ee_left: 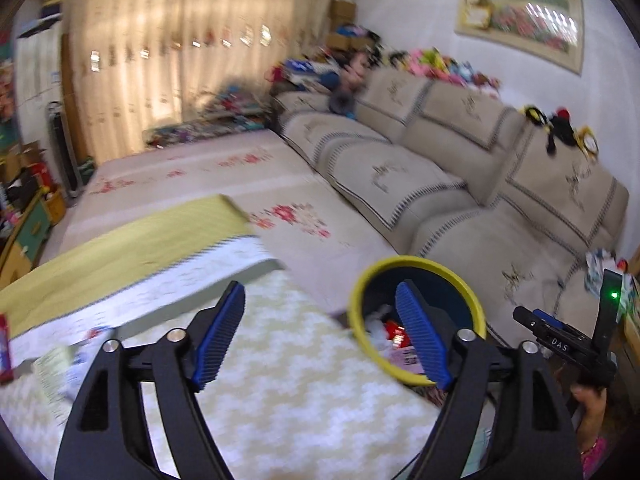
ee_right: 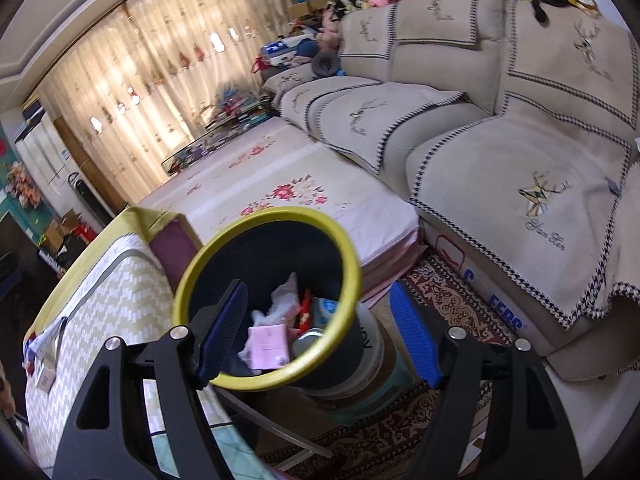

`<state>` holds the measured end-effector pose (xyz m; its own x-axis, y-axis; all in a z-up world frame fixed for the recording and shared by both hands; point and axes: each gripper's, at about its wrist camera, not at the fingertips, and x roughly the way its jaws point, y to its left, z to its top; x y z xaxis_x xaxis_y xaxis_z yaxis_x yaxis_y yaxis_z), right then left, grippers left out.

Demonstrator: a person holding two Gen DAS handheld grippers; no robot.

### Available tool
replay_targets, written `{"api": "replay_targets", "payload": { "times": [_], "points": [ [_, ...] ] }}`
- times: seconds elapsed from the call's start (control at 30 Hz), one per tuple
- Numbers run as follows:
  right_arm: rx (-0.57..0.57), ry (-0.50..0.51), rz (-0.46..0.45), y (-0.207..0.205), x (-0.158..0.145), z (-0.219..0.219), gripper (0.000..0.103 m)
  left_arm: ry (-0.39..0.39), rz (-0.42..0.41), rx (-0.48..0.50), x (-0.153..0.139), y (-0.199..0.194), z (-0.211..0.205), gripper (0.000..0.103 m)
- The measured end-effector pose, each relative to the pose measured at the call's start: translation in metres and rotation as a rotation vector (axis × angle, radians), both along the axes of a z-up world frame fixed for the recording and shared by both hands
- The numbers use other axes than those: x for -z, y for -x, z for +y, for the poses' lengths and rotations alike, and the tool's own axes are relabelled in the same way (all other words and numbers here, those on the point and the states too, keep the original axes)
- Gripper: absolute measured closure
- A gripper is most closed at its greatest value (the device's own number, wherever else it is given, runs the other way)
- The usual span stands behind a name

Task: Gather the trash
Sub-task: 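Move the right gripper back over the bed to the white squeeze tube, then grasp the white squeeze tube with the right gripper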

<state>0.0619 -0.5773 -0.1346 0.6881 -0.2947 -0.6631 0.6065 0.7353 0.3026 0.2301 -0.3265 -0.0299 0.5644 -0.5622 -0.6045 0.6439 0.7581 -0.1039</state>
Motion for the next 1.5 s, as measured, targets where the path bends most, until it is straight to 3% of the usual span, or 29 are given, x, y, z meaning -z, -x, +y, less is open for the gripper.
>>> {"api": "replay_targets", "payload": {
  "times": [0.1, 0.27, 0.53, 0.7, 0.97, 1.2, 1.5],
  "points": [
    [-0.046, 0.017, 0.007, -0.016, -0.004, 0.020, 0.033, 0.032, -0.060, -0.084, -0.008, 0.003, 0.059, 0.014],
    [-0.161, 0.047, 0.011, -0.053, -0.014, 0.068, 0.033, 0.037, -0.151, -0.302, -0.011, 0.002, 0.167, 0.011],
    [-0.407, 0.087, -0.001, -0.121, -0.031, 0.171, 0.033, 0.120, -0.145, -0.651, 0.009, -0.015, 0.332, 0.011],
    [-0.553, 0.102, -0.008, -0.159, -0.040, 0.238, 0.033, 0.128, -0.150, -0.802, 0.039, -0.022, 0.391, 0.010],
    [-0.751, 0.144, -0.044, -0.198, -0.055, 0.333, 0.033, 0.109, -0.084, -0.796, 0.073, -0.042, 0.397, 0.010],
    [-0.846, 0.162, 0.038, -0.242, -0.038, 0.395, 0.033, 0.118, -0.068, -0.783, 0.079, -0.044, 0.378, 0.008],
    [-0.793, 0.171, 0.121, -0.261, -0.015, 0.389, 0.033, 0.116, -0.062, -0.767, 0.079, -0.041, 0.371, 0.008]
  ]
}}
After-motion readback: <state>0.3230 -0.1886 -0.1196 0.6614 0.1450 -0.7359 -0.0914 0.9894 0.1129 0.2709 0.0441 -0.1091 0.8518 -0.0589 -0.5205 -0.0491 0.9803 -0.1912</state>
